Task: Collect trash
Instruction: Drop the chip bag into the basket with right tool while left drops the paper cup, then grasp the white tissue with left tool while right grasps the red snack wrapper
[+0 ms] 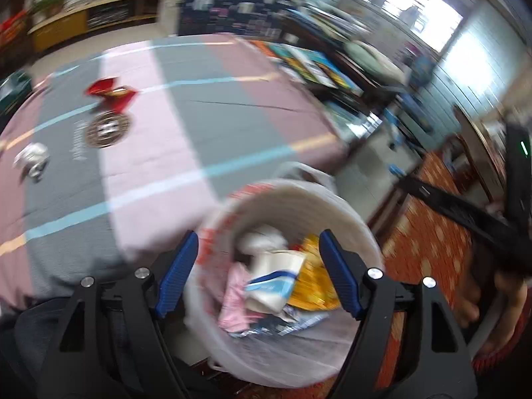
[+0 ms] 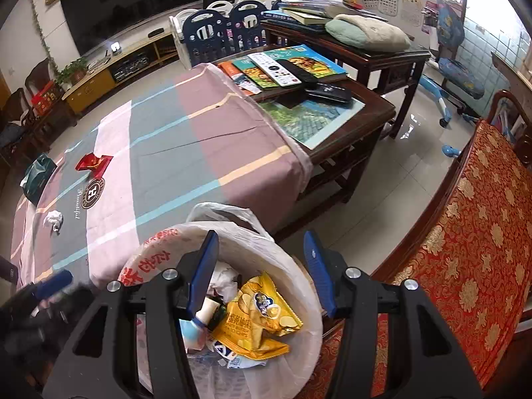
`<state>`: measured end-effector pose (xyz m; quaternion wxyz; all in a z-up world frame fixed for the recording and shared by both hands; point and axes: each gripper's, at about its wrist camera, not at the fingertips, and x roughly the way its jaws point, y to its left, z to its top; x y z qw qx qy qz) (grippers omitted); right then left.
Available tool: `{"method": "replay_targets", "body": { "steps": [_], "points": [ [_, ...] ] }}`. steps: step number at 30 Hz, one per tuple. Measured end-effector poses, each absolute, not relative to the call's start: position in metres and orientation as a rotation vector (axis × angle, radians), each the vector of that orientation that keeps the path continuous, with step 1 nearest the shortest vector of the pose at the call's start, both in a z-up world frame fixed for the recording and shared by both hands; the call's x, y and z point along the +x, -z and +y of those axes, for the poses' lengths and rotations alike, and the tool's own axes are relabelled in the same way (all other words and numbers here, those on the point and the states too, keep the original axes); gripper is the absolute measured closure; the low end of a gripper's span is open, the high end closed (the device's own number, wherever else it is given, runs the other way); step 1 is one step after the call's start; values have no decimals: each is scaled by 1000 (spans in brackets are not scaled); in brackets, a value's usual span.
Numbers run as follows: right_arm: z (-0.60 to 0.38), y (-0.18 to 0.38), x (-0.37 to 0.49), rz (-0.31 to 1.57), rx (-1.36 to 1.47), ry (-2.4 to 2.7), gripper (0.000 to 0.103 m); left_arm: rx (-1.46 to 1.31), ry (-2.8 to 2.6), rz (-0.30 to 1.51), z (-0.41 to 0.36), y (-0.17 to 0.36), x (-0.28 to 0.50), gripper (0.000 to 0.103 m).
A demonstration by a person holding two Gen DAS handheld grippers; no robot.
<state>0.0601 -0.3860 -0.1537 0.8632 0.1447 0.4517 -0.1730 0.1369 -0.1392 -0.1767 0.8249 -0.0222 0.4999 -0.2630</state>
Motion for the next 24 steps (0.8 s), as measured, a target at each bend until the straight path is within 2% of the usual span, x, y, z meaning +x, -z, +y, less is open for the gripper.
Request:
{"method": "replay_targets", "body": {
  "steps": [9,17,19,20,21,22,23,24],
  "points": [
    [-349,159,97,971,254,272,50,-172,-81,1076,29,215,274,29],
    [-323,168,132,1005,222,230,50,-79,-125,1139,47,260,347,29],
    [-316,171,144,1010,216,220,50,-58,-118,1148,45,269,354,38],
    [-312,173,151,1013,212,212,50,-44,-105,1153,43,273,358,55],
    [-308,174,158,1015,208,200,50,-45,-84,1157,42,275,359,68],
    [-301,176,167,1013,202,184,50,-48,-67,1153,41,276,358,73],
    [-296,177,175,1010,197,169,50,-38,-62,1146,39,276,358,83],
    [-288,178,185,1006,190,151,50,-18,-62,1136,37,274,356,84]
  ]
}}
